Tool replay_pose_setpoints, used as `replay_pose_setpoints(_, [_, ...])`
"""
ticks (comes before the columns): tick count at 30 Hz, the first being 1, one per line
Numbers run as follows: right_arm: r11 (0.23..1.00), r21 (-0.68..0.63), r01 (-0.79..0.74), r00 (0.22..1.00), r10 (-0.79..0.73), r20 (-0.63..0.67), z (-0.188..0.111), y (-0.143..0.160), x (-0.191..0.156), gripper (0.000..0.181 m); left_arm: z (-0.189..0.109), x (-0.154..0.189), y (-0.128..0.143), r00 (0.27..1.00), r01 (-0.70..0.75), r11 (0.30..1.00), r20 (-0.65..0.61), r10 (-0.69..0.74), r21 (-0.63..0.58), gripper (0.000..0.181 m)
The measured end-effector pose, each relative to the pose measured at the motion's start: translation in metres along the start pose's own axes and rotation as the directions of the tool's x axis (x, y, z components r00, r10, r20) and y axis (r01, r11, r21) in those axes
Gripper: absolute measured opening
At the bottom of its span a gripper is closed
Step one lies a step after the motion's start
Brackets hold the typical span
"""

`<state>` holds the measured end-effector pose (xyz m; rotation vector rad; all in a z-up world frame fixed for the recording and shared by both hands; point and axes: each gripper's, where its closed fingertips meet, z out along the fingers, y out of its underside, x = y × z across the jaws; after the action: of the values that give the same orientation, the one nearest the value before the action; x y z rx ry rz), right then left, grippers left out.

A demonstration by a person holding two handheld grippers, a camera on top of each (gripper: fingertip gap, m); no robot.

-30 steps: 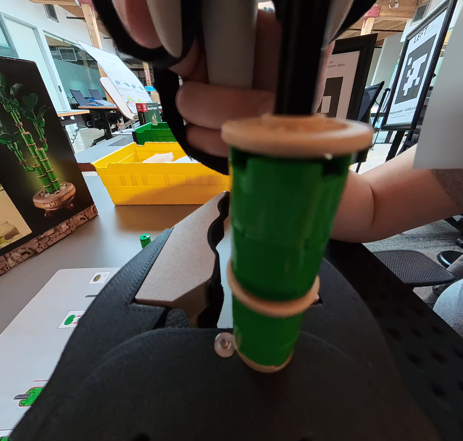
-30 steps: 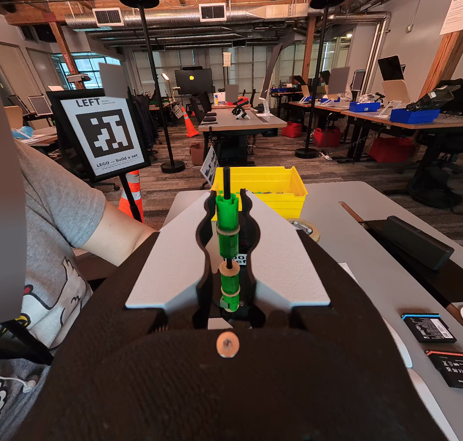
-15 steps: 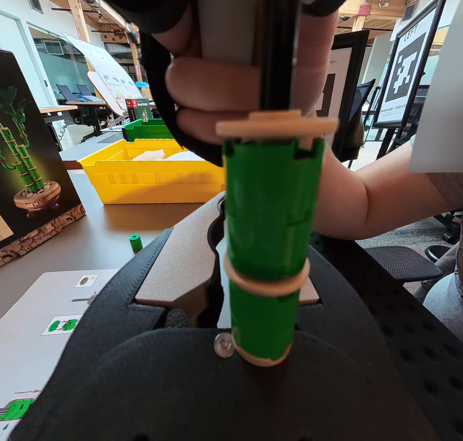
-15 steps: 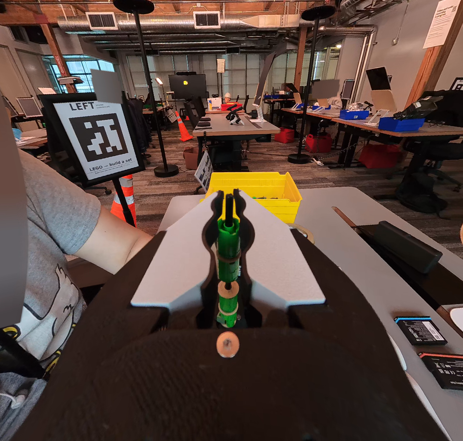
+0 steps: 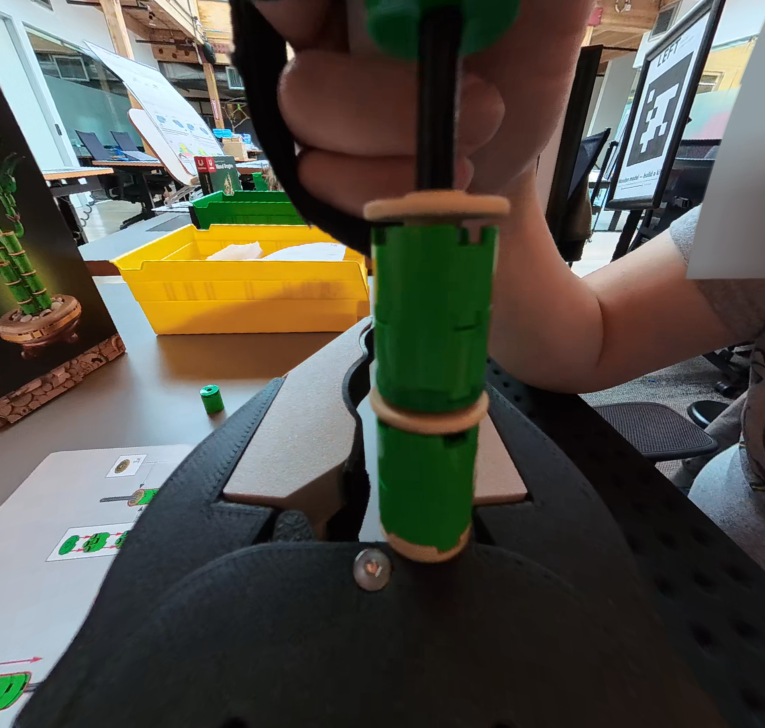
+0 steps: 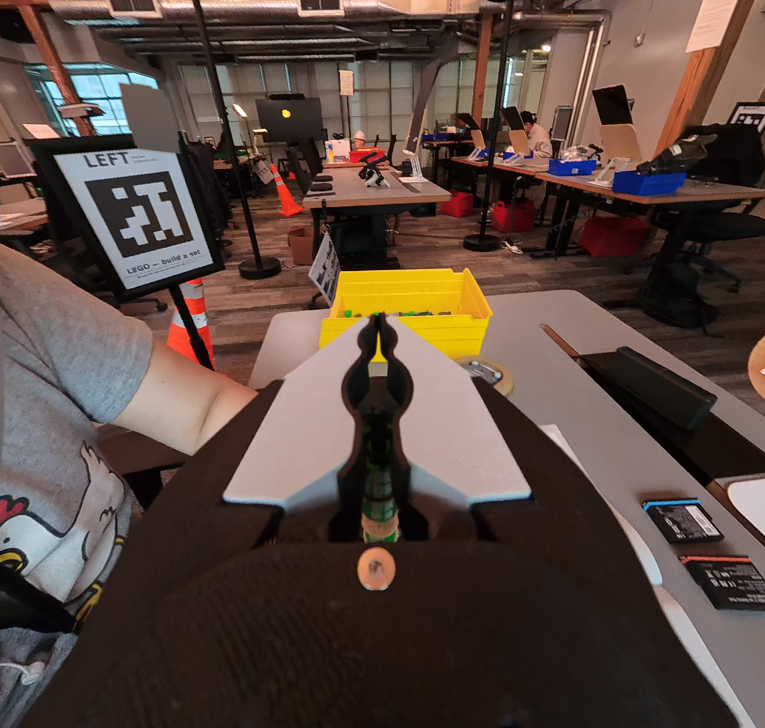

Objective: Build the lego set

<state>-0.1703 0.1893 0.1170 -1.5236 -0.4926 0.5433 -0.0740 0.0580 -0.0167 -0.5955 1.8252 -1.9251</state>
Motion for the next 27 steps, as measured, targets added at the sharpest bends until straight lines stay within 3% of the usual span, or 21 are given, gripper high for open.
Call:
replay_pose_setpoints(9, [0.995,-0.074,0.072,0.996,-0.075,-0.038,0.011,0.007,-0.007,0.001,0.004,0.010,-0.006,0.998,0.041,0.997,-0.047,-0.038,0.060,0.000])
replay_pose_setpoints(21, [0.998,-0.049,0.037,0.999,-0.038,-0.015,0.013,0.001,-0.016,0.014,0.009,0.024,-0.013,0.994,0.046,0.991,-0.099,-0.034,0.123,0.000])
replay_pose_setpoints(27, [0.994,-0.098,0.056,0.997,-0.061,-0.043,0.015,0.006,-0.017,0.015,0.015,0.029,-0.009,0.992,0.061,0.991,-0.117,-0.047,0.121,0.000])
